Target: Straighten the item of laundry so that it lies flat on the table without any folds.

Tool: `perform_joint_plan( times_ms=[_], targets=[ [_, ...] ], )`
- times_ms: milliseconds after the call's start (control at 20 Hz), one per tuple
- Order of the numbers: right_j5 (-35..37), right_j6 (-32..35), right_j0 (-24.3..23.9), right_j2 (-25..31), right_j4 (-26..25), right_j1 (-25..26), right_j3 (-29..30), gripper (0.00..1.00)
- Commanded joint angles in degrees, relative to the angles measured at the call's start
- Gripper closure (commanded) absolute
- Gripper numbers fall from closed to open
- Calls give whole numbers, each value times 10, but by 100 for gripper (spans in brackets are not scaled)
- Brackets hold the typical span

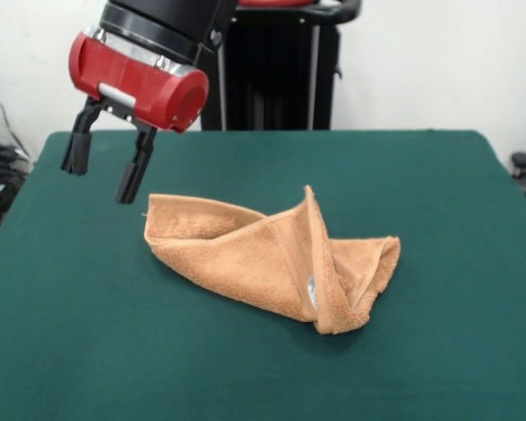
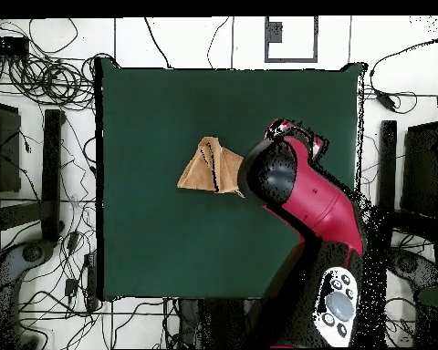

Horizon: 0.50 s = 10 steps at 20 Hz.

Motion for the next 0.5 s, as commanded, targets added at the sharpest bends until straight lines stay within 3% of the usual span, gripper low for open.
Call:
perform_joint_plan(
  times_ms=[50, 250, 500],
  targets=[
    [9, 142, 29, 83, 32, 30, -16, 0],
    [15, 156, 37, 78, 49, 38, -20, 0],
    [63, 166, 7, 151, 87, 17, 17, 0]
  ],
)
